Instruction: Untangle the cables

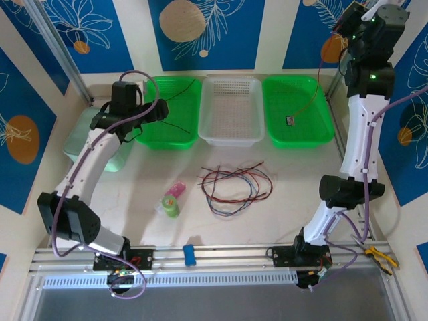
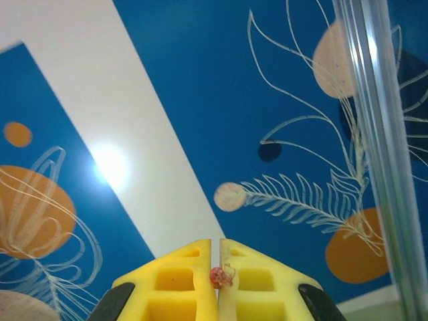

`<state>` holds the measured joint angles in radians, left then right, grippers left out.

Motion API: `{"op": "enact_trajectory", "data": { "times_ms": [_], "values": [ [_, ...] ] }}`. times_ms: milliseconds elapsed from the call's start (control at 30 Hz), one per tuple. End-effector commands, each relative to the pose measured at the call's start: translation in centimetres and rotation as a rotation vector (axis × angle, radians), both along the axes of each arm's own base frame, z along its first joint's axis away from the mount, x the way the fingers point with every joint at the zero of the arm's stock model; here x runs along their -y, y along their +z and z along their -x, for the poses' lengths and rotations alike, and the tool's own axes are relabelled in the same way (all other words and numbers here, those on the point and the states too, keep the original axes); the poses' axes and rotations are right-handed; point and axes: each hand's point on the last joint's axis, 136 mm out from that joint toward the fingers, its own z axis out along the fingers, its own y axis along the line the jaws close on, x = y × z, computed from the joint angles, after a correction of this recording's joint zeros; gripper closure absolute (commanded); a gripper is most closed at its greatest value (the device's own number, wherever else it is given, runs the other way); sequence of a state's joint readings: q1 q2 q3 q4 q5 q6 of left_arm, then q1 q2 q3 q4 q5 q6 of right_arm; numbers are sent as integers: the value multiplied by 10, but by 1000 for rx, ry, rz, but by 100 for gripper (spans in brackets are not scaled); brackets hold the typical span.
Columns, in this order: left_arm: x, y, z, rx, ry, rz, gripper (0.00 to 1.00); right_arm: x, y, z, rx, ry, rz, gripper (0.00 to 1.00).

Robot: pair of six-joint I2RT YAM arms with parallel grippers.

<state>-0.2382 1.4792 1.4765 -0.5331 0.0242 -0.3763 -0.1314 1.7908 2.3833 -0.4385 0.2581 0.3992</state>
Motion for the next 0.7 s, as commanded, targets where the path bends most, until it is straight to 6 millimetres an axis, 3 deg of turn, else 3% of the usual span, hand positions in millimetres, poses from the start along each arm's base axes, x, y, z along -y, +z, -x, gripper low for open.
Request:
{"op": "enact_trajectory", "data": {
  "times_ms": [0,233,533,667],
  "values": [
    [3,8,9,34,5,24,17,4,-27,-6,-51,-68,47,100],
    [6,8,17,26,-21,21,17,-6,-111,-15,-215,-76,64,100],
    [6,7,35,24,-25,21,16,-37,-251,-15,-477,-5,40,100],
    [4,-1,41,21,-19,21,16,-38,-307,-21,-604,16,-28,100]
  ]
}}
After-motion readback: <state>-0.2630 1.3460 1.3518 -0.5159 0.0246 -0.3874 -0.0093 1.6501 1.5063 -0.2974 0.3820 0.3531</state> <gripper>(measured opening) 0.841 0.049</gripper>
